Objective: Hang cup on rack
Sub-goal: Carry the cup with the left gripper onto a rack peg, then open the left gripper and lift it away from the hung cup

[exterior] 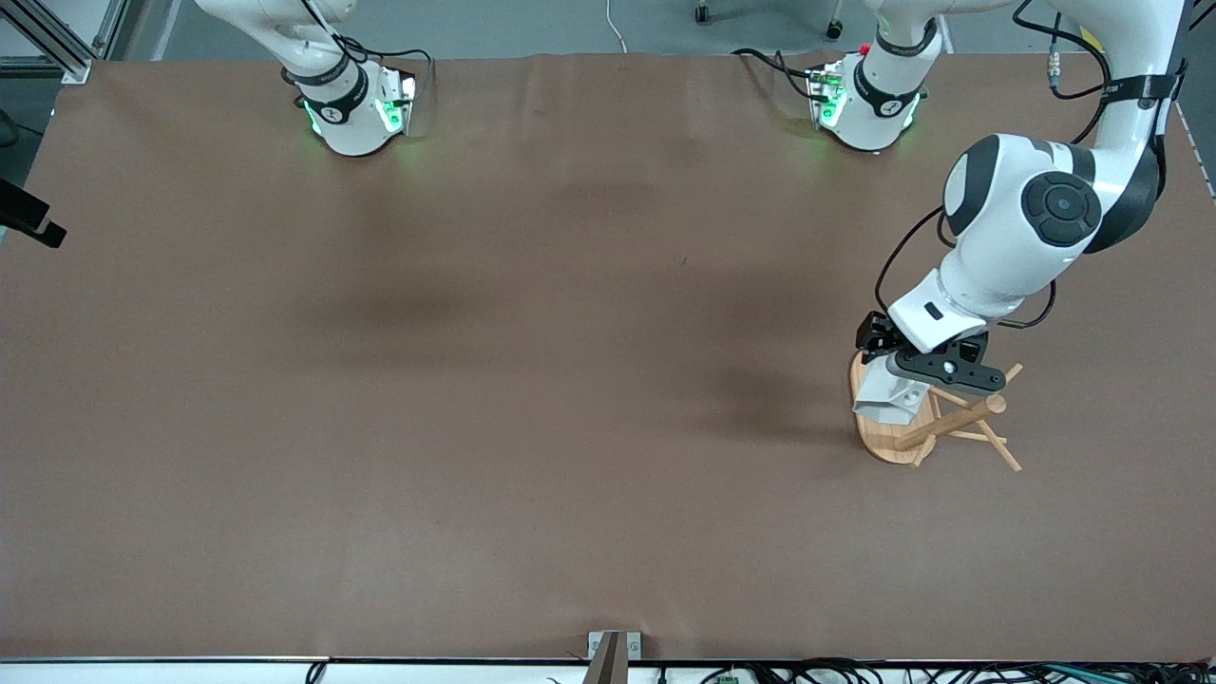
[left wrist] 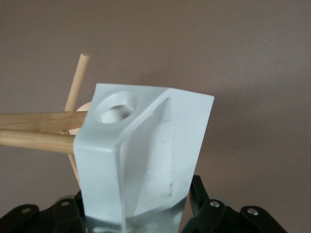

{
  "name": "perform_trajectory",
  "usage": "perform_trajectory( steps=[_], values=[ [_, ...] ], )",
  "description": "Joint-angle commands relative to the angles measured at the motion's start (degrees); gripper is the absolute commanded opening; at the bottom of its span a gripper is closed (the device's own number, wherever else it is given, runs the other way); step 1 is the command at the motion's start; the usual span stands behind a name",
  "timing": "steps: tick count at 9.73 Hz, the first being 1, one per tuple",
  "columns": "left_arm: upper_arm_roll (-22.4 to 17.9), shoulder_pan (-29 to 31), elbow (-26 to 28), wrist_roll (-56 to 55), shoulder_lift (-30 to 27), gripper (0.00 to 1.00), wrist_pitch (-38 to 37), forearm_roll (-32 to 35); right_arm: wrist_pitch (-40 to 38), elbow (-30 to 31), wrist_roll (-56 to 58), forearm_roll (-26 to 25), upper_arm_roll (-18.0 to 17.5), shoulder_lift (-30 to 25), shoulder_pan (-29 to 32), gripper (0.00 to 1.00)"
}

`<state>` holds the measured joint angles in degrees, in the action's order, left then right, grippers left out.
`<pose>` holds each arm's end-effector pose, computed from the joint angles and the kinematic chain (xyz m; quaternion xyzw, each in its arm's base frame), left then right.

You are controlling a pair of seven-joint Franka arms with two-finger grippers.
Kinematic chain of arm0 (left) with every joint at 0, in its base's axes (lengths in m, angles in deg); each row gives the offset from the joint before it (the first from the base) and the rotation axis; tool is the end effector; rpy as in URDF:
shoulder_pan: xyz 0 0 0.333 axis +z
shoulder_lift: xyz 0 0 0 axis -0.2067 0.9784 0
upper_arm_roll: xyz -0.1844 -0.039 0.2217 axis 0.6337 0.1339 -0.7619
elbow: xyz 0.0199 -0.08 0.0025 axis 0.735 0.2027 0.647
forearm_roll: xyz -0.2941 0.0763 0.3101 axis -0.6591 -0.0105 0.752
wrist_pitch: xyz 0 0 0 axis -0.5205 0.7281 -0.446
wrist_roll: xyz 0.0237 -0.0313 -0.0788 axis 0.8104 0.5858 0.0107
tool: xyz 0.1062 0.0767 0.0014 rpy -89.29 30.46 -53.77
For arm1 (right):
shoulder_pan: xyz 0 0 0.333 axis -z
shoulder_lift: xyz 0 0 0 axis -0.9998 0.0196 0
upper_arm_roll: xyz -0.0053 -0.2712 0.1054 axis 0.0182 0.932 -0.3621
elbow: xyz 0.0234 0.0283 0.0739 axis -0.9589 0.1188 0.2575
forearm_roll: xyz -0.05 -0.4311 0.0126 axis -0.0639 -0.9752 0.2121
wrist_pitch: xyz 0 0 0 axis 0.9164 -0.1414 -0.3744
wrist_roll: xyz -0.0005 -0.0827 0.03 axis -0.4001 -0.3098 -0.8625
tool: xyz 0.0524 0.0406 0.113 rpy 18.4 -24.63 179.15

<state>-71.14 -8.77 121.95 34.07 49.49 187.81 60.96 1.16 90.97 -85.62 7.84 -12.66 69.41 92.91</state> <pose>0.6138 -0.1386 0.3215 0.9896 -0.1324 0.0561 0.0102 0.5817 -0.0740 0.6319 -0.9956 0.0932 -0.0051 0.0046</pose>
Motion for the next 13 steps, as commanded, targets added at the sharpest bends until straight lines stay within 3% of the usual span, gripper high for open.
perform_trajectory(
  steps=[1, 5, 6, 7, 8, 9, 13],
  values=[
    [-1.0, 0.1, 1.4, 1.8, 0.7, 0.00, 1.1, -1.0, -0.7, 0.1, 0.7, 0.6, -0.3, -0.2, 0.6, 1.00],
    [-2.2, 0.1, 1.6, 2.4, 0.9, 0.01, 1.1, -1.0, -0.7, 0.1, 0.7, 0.6, -0.3, -0.2, 0.5, 1.00],
    [-2.7, 0.1, 1.7, 2.4, 1.3, 0.09, 1.2, -1.0, -0.8, 0.1, 0.7, 0.6, -0.3, -0.2, 0.6, 1.00],
    [-3.0, 0.1, 1.7, 2.3, 1.5, 0.26, 1.2, -1.0, -0.8, 0.1, 0.7, 0.6, -0.3, -0.2, 0.5, 1.00],
    [-3.0, 0.2, 1.7, 2.3, 1.9, 0.74, 1.3, -1.0, -0.8, 0.1, 0.7, 0.6, -0.3, -0.2, 0.5, 1.00],
    [-3.0, 0.1, 1.7, 2.4, 1.9, 1.00, 1.7, -0.5, -0.8, 0.1, 0.7, 0.6, -0.3, -0.2, 0.5, 1.00],
    [-3.0, 0.1, 0.2, -0.6, -2.3, 1.00, -3.0, -0.5, -0.7, 0.1, 0.7, 0.6, -0.3, -0.2, 0.4, 1.00]
  ],
)
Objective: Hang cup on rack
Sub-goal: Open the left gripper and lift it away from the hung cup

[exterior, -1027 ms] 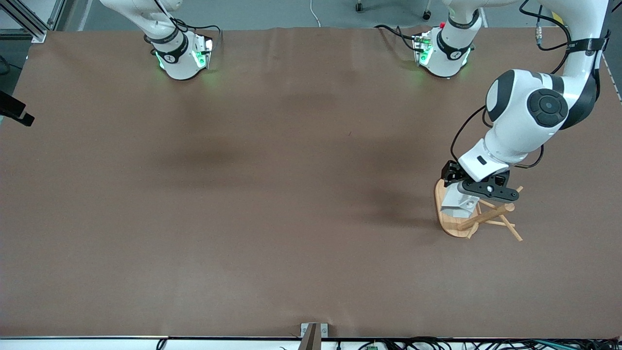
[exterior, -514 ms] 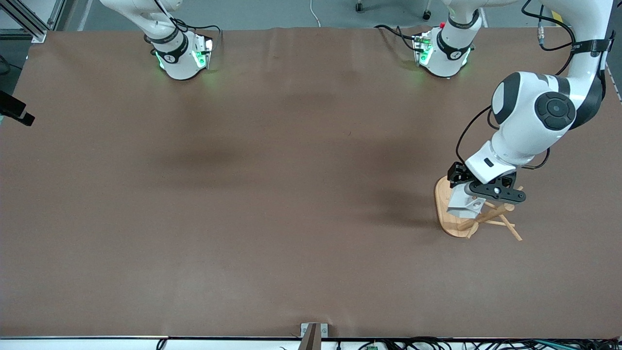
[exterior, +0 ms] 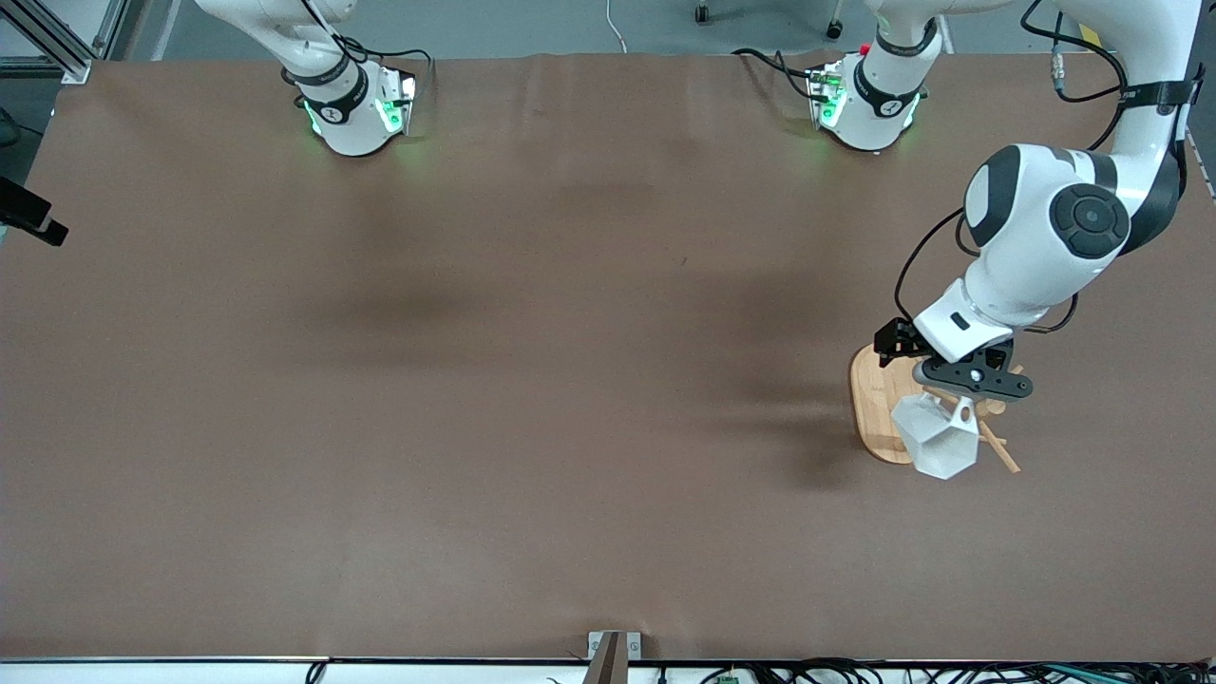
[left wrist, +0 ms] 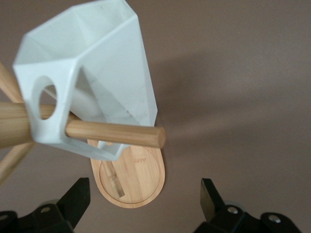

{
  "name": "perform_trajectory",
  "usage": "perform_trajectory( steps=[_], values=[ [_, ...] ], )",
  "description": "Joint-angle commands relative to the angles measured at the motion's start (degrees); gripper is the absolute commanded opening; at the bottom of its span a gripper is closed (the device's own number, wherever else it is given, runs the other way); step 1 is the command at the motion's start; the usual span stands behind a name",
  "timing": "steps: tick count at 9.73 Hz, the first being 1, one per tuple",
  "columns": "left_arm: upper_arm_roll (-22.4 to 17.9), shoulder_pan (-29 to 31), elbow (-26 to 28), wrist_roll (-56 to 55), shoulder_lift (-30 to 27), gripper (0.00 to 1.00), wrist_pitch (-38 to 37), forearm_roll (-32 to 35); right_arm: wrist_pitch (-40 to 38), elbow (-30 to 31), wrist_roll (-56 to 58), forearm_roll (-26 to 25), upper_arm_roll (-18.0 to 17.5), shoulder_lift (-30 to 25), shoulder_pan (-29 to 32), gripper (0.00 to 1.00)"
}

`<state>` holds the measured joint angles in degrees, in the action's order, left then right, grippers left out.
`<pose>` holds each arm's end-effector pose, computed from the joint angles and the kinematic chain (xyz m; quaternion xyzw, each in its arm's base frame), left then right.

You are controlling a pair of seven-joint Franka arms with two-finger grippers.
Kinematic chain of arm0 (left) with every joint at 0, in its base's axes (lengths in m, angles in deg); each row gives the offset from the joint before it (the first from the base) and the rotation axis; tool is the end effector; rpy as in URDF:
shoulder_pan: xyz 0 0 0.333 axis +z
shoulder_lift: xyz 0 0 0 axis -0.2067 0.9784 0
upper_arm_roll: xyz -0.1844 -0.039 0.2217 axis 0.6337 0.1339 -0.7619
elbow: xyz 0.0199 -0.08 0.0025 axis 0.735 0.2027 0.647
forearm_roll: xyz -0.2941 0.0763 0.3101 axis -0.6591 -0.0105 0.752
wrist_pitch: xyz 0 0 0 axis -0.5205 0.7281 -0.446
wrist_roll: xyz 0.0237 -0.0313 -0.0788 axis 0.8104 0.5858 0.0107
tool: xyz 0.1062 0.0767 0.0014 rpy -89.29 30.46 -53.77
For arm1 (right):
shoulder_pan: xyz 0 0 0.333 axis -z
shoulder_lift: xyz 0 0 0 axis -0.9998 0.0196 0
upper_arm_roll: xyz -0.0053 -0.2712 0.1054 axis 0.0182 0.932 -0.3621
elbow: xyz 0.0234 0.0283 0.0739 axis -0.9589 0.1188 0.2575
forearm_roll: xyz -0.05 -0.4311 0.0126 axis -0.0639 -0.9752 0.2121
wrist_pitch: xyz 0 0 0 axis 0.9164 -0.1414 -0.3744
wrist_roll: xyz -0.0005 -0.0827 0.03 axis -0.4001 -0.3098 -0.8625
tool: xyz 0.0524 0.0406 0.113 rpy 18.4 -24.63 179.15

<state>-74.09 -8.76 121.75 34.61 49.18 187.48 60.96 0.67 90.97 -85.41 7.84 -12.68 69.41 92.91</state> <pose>0.6205 -0.1070 0.3247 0.9921 -0.1120 0.0571 0.0039 0.5806 -0.0737 0.6311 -0.9958 0.0912 -0.0008 0.0048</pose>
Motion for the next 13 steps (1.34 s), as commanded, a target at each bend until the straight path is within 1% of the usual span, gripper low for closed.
perform_trajectory(
  steps=[1, 2, 3, 4, 5, 7, 8, 10, 12, 13],
  values=[
    [-0.1, 0.1, -0.4, -3.4, -3.9, 1.00, -6.4, -0.4, 0.0, 0.1, 0.5, 0.5, -0.3, -0.2, 0.5, 1.00],
    [0.0, -0.1, -1.0, -7.4, -6.4, 1.00, -9.2, -0.3, 0.0, 0.1, 0.5, 0.5, -0.3, -0.2, 0.5, 1.00],
    [-0.2, 0.0, -2.7, -8.4, -8.2, 1.00, -13.0, -0.2, -0.1, 0.1, 0.5, 0.5, -0.3, -0.2, 0.4, 1.00],
    [-1.3, 0.1, -6.2, -7.6, -8.5, 1.00, -18.7, 0.1, -0.1, 0.1, 0.5, 0.5, -0.3, -0.2, 0.5, 1.00],
    [-3.4, 0.1, -10.7, -7.1, -8.5, 1.00, -24.0, 0.1, 0.0, 0.1, 0.5, 0.5, -0.3, -0.1, 0.5, 1.00],
    [-3.5, 0.1, -19.0, -6.4, -8.5, 1.00, -34.2, 0.0, 0.0, 0.1, 0.5, 0.5, -0.3, -0.1, 0.5, 1.00],
    [-3.4, 0.1, -20.4, -6.3, -9.3, 1.00, -37.2, -0.2, 0.0, 0.1, 0.5, 0.5, -0.3, -0.2, 0.5, 1.00],
    [-3.1, 0.1, -20.3, -6.2, -11.8, 1.00, -38.2, -0.3, 0.0, 0.1, 0.5, 0.6, -0.3, -0.1, 0.5, 1.00],
    [-4.4, 0.1, -21.2, -2.7, -12.2, 1.00, -38.8, -0.9, -0.1, 0.1, 0.5, 0.6, -0.3, -0.2, 0.6, 1.00],
    [-4.8, 0.2, -22.6, -2.3, -12.1, 1.00, -39.1, -0.9, -0.2, 0.1, 0.5, 0.6, -0.3, -0.1, 0.5, 1.00]
  ],
)
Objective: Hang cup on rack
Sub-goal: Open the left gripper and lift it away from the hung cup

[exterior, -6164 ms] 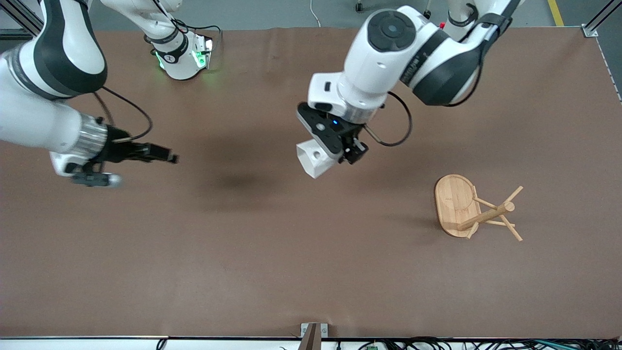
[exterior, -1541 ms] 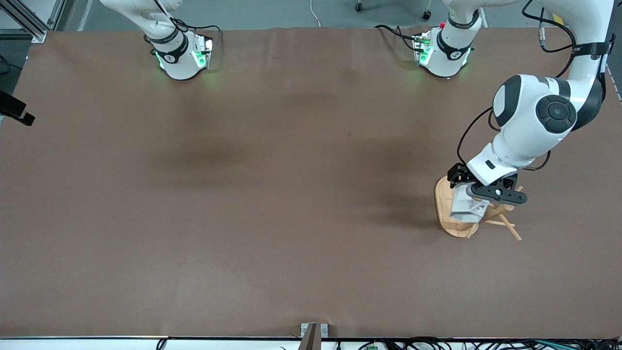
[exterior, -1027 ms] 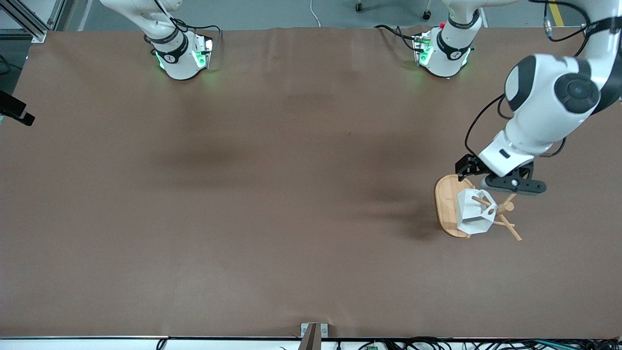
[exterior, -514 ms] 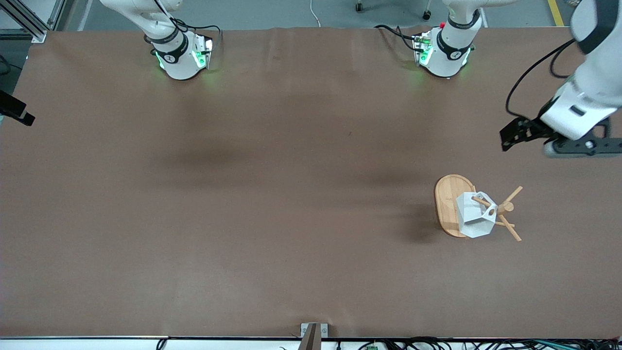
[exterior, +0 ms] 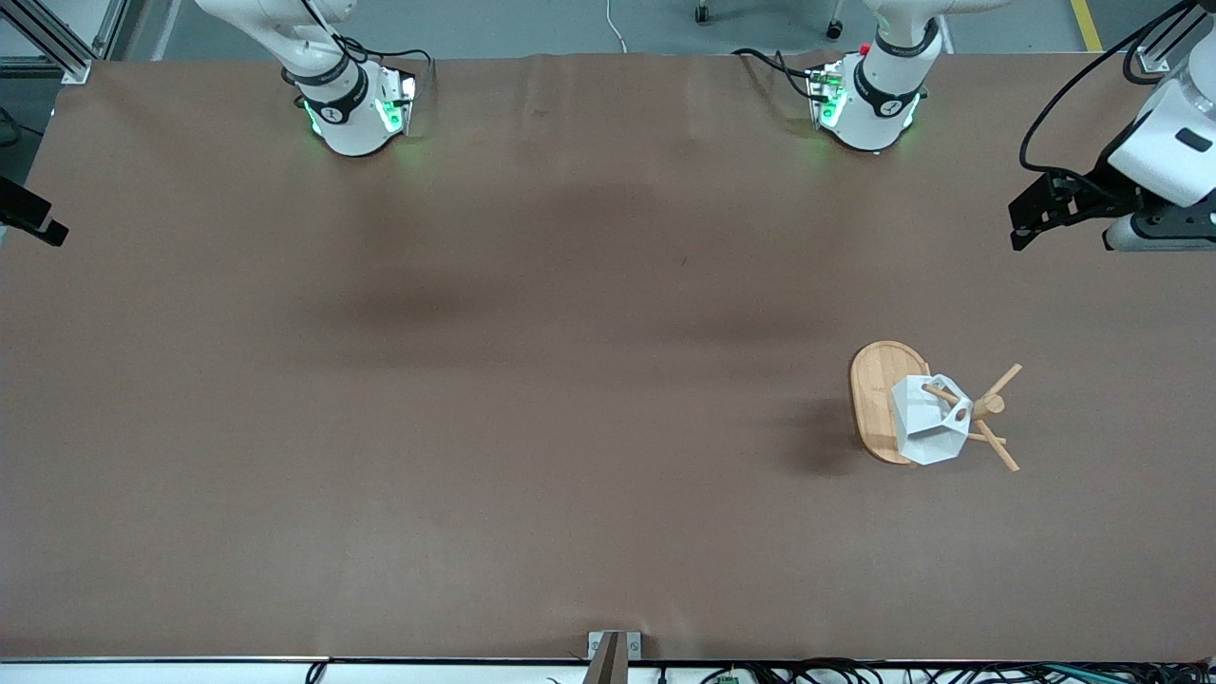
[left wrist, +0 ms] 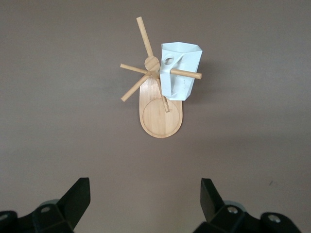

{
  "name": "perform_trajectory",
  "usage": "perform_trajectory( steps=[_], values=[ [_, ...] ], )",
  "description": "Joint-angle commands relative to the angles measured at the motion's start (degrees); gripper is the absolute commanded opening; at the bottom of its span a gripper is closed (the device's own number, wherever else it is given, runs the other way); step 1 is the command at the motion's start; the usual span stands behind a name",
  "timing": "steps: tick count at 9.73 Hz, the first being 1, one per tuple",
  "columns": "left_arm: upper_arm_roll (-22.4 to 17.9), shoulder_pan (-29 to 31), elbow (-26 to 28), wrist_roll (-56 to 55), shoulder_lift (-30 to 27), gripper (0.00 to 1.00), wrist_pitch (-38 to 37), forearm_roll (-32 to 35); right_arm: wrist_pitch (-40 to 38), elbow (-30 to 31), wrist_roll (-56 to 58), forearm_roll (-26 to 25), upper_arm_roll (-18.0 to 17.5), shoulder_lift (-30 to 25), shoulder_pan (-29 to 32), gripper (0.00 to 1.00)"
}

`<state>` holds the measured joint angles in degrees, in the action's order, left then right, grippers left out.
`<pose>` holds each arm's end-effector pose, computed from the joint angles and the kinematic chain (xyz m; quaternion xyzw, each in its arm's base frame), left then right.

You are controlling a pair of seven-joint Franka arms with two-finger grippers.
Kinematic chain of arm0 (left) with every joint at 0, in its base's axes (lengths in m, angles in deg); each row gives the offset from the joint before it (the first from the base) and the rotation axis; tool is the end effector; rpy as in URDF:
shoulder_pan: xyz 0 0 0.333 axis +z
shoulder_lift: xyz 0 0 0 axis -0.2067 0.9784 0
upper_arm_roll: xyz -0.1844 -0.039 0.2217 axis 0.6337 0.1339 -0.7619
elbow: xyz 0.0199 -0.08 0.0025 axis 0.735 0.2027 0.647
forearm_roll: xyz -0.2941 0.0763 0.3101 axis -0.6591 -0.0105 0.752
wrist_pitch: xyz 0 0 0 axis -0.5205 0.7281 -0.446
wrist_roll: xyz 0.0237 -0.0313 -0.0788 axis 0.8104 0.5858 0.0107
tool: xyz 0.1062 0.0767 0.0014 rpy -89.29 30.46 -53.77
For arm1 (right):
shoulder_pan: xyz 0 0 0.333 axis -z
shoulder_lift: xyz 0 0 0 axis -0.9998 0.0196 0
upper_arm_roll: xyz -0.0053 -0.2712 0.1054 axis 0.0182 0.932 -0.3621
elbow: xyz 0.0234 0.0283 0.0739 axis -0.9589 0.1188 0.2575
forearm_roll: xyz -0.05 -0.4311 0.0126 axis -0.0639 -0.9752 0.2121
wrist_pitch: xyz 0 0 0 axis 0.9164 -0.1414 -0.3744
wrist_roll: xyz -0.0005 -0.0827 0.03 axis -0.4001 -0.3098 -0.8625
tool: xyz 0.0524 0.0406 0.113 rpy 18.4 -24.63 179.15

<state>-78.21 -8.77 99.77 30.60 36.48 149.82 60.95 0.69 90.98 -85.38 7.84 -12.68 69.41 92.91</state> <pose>0.5796 -0.0577 0.5955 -0.9987 0.0308 -0.0306 0.0252 0.5806 -0.0737 0.6311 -0.9958 0.0909 -0.0009 0.0048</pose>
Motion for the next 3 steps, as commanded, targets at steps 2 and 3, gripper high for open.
perform_trajectory(
  steps=[2, 3],
  values=[
    [-0.6, 0.0, -1.6, 1.8, 0.6, 1.00, -3.6, -0.9, -0.2, 0.1, 0.5, 0.6, -0.3, -0.1, 0.6, 1.00],
    [-0.3, 0.0, -1.6, 2.4, 0.6, 1.00, -4.0, -1.2, -0.2, 0.1, 0.5, 0.6, -0.3, -0.2, 0.6, 1.00]
  ],
)
